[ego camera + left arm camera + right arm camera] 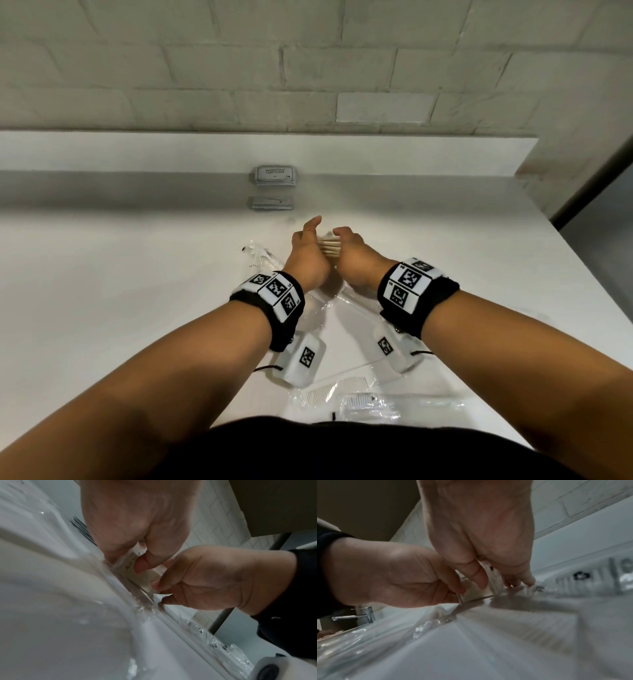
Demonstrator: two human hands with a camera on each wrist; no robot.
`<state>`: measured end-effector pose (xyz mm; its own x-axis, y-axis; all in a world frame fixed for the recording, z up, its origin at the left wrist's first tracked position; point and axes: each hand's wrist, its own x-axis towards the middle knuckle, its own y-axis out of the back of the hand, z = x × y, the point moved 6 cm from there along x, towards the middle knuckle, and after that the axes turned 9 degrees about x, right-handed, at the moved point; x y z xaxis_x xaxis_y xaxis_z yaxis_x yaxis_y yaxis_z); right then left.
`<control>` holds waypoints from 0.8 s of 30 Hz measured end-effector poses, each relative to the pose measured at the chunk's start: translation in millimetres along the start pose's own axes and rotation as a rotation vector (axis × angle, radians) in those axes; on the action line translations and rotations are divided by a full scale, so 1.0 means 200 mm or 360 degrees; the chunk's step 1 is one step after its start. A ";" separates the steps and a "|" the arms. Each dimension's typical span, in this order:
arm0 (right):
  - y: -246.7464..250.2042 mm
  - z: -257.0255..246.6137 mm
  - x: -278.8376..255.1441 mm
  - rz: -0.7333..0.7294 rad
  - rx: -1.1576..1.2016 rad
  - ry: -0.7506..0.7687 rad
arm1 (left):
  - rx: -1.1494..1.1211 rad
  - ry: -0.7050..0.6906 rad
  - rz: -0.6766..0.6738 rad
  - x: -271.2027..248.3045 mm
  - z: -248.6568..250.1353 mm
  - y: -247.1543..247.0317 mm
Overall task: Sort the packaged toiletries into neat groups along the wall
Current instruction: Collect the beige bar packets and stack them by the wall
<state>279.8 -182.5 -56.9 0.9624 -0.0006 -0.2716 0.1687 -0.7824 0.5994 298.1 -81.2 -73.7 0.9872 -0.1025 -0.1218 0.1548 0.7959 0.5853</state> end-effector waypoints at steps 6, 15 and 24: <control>0.05 -0.03 0.05 0.0013 -0.0606 0.0003 | -0.0120 -0.0045 0.0012 0.01 -0.01 0.01; 0.01 -0.03 0.06 -0.0083 -0.0664 0.0144 | 0.0310 0.0067 0.0033 -0.01 -0.03 0.02; 0.18 -0.13 0.08 0.0041 0.0191 0.0095 | -0.0158 0.0164 0.0399 -0.01 0.04 0.20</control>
<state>306.9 -195.6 -20.3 0.9777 0.0124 -0.2098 0.1203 -0.8516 0.5101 302.3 -53.4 -43.0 0.9845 0.1621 -0.0670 -0.1031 0.8437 0.5268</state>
